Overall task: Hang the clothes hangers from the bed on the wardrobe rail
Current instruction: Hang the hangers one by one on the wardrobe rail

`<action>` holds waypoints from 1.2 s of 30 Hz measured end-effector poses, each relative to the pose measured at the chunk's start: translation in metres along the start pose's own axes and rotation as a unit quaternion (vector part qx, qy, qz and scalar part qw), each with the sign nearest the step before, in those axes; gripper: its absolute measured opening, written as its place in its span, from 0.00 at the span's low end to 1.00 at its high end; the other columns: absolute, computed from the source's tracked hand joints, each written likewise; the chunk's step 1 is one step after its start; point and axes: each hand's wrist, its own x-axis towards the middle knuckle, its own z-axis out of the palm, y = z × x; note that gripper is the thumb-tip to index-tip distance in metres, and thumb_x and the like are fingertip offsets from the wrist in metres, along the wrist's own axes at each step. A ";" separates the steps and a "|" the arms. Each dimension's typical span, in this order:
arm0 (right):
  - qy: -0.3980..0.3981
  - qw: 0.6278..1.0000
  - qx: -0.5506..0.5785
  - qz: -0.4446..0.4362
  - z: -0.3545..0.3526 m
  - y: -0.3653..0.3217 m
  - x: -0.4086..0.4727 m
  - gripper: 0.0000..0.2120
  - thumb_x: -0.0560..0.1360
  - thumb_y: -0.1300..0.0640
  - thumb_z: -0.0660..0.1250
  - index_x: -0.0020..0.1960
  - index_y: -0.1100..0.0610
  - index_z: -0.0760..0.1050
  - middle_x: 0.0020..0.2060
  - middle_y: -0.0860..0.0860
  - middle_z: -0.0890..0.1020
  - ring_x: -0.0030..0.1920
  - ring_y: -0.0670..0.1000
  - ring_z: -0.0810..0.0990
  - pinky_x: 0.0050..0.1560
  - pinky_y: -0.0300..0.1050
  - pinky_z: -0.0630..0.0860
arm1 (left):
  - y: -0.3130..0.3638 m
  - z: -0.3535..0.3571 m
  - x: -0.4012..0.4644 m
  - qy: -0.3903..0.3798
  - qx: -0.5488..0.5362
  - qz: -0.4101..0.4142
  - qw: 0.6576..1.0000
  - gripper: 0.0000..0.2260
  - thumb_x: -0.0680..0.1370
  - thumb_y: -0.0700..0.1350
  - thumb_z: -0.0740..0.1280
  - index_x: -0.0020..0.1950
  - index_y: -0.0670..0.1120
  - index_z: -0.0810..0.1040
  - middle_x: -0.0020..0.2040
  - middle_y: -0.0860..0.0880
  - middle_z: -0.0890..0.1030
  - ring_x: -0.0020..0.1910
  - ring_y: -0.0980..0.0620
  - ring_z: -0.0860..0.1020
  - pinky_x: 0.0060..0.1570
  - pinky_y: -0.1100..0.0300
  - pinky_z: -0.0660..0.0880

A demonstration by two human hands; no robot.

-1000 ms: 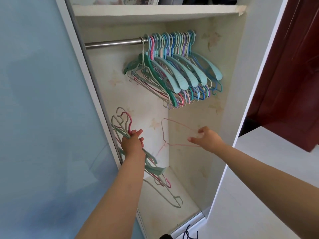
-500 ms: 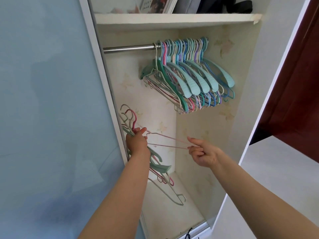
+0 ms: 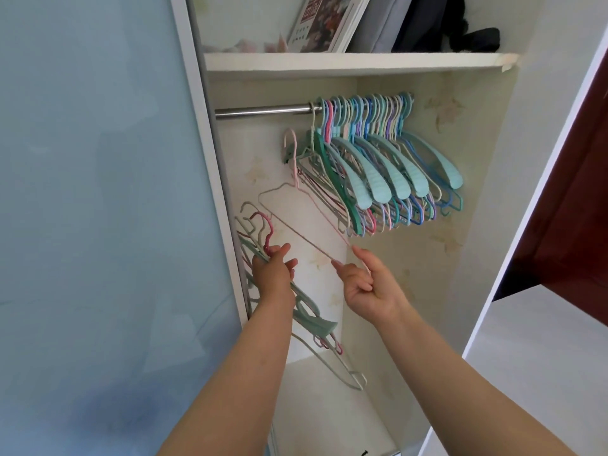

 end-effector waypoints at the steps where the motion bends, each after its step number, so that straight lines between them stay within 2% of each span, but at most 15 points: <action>1: -0.007 1.000 0.007 -0.007 0.011 0.000 0.002 0.41 0.59 0.70 0.74 0.69 0.63 0.63 0.20 0.49 0.60 0.15 0.47 0.58 0.14 0.34 0.55 | 0.001 0.002 0.001 0.000 -0.003 0.002 1.000 0.07 0.76 0.39 0.71 0.46 0.48 0.74 0.42 0.50 0.83 0.29 0.55 0.79 0.29 0.64 0.73; 5: -0.023 0.999 0.013 -0.034 0.056 -0.006 0.016 0.32 0.70 0.61 0.70 0.70 0.64 0.62 0.20 0.48 0.59 0.15 0.47 0.57 0.16 0.32 0.56 | 0.007 0.010 0.002 0.011 -0.001 0.012 1.000 0.06 0.77 0.39 0.69 0.44 0.48 0.74 0.39 0.52 0.83 0.28 0.55 0.78 0.28 0.64 0.72; 10: 0.008 0.998 -0.018 -0.060 0.083 -0.012 0.050 0.28 0.74 0.60 0.69 0.72 0.58 0.64 0.21 0.48 0.57 0.17 0.46 0.57 0.17 0.31 0.55 | 0.014 0.015 0.000 -0.001 -0.001 0.027 1.000 0.04 0.79 0.39 0.65 0.47 0.48 0.74 0.45 0.49 0.83 0.34 0.52 0.79 0.32 0.63 0.74; 12: 0.019 0.997 -0.009 -0.070 0.088 -0.012 0.057 0.18 0.73 0.62 0.70 0.62 0.56 0.73 0.24 0.47 0.57 0.19 0.45 0.57 0.17 0.31 0.56 | 0.014 0.016 0.001 -0.011 0.001 0.025 1.000 0.04 0.79 0.39 0.65 0.49 0.47 0.74 0.46 0.48 0.83 0.36 0.51 0.80 0.35 0.61 0.76; 14: 0.040 0.995 0.007 -0.095 0.090 -0.011 0.060 0.06 0.73 0.63 0.71 0.48 0.56 0.75 0.24 0.48 0.60 0.21 0.44 0.57 0.19 0.30 0.57 | 0.013 0.015 0.001 -0.017 0.006 0.016 1.000 0.03 0.79 0.39 0.64 0.51 0.47 0.74 0.47 0.48 0.84 0.39 0.50 0.82 0.37 0.60 0.77; 17: 0.065 0.990 0.030 -0.119 0.087 -0.012 0.063 0.05 0.73 0.63 0.71 0.43 0.58 0.76 0.25 0.49 0.67 0.22 0.44 0.59 0.20 0.29 0.60 | 0.010 0.012 0.001 -0.034 0.019 -0.005 0.999 0.04 0.80 0.40 0.63 0.54 0.48 0.74 0.47 0.49 0.85 0.44 0.50 0.82 0.41 0.58 0.77; 20: 0.071 0.987 0.049 -0.133 0.080 -0.016 0.063 0.07 0.73 0.64 0.71 0.48 0.60 0.76 0.35 0.50 0.69 0.26 0.44 0.61 0.23 0.30 0.67 | 0.009 0.012 -0.003 -0.069 0.024 -0.021 0.997 0.06 0.81 0.41 0.62 0.55 0.50 0.75 0.49 0.50 0.84 0.48 0.50 0.82 0.47 0.55 0.77; 23: 0.085 0.987 0.016 -0.134 0.066 -0.017 0.053 0.22 0.72 0.60 0.73 0.62 0.61 0.68 0.43 0.55 0.72 0.32 0.47 0.71 0.31 0.36 0.77 | 0.009 0.011 -0.007 -0.101 0.021 -0.032 0.994 0.07 0.81 0.40 0.62 0.56 0.50 0.76 0.50 0.49 0.85 0.49 0.49 0.82 0.51 0.54 0.78; 26: 0.158 0.975 -0.128 -0.086 0.036 -0.014 0.039 0.33 0.73 0.53 0.72 0.70 0.61 0.59 0.48 0.59 0.74 0.42 0.53 0.77 0.42 0.44 0.79 | 0.007 0.009 -0.010 -0.151 0.009 -0.042 0.988 0.10 0.80 0.38 0.63 0.58 0.49 0.75 0.51 0.47 0.85 0.49 0.49 0.83 0.49 0.55 0.79; 28: 0.181 0.908 -0.372 -0.061 0.015 -0.009 0.028 0.32 0.75 0.46 0.68 0.69 0.63 0.62 0.49 0.57 0.76 0.46 0.54 0.78 0.47 0.47 0.77 | 0.004 0.008 -0.012 -0.180 -0.006 -0.052 0.982 0.11 0.81 0.37 0.62 0.61 0.48 0.75 0.53 0.46 0.84 0.50 0.49 0.83 0.46 0.56 0.79; 30: 0.138 0.749 -0.648 0.005 -0.007 -0.003 0.015 0.34 0.73 0.35 0.64 0.69 0.57 0.66 0.59 0.52 0.77 0.56 0.53 0.78 0.57 0.49 0.75 | 0.002 0.007 -0.016 -0.194 -0.014 -0.061 0.979 0.10 0.81 0.38 0.63 0.61 0.48 0.75 0.54 0.46 0.84 0.50 0.48 0.84 0.48 0.55 0.80; 32: 0.078 0.603 -0.789 0.088 -0.025 0.001 0.005 0.31 0.73 0.35 0.63 0.68 0.54 0.69 0.64 0.49 0.74 0.62 0.52 0.75 0.63 0.50 0.72 | -0.001 0.006 -0.020 -0.202 -0.021 -0.070 0.977 0.09 0.81 0.39 0.63 0.60 0.48 0.74 0.54 0.46 0.84 0.51 0.47 0.83 0.51 0.53 0.80; 33: 0.066 0.560 -0.820 0.103 -0.030 0.002 -0.001 0.26 0.76 0.39 0.63 0.67 0.53 0.70 0.63 0.48 0.74 0.62 0.52 0.75 0.64 0.51 0.73 | -0.003 0.004 -0.021 -0.208 -0.019 -0.074 0.975 0.09 0.81 0.40 0.63 0.61 0.48 0.74 0.54 0.46 0.83 0.51 0.46 0.83 0.52 0.52 0.79; 34: 0.065 0.544 -0.831 0.099 -0.035 0.004 -0.005 0.20 0.78 0.43 0.62 0.65 0.53 0.71 0.61 0.47 0.75 0.62 0.52 0.75 0.63 0.51 0.73 | -0.005 0.002 -0.022 -0.212 -0.014 -0.077 0.974 0.10 0.81 0.40 0.62 0.62 0.48 0.74 0.54 0.46 0.84 0.52 0.46 0.83 0.53 0.51 0.79; 36: 0.066 0.558 -0.825 0.056 -0.042 0.006 -0.012 0.12 0.81 0.50 0.58 0.60 0.53 0.74 0.57 0.48 0.79 0.57 0.51 0.79 0.58 0.48 0.76 | -0.009 -0.002 -0.024 -0.217 0.004 -0.080 0.973 0.11 0.82 0.42 0.60 0.64 0.47 0.72 0.55 0.47 0.84 0.52 0.46 0.83 0.53 0.52 0.79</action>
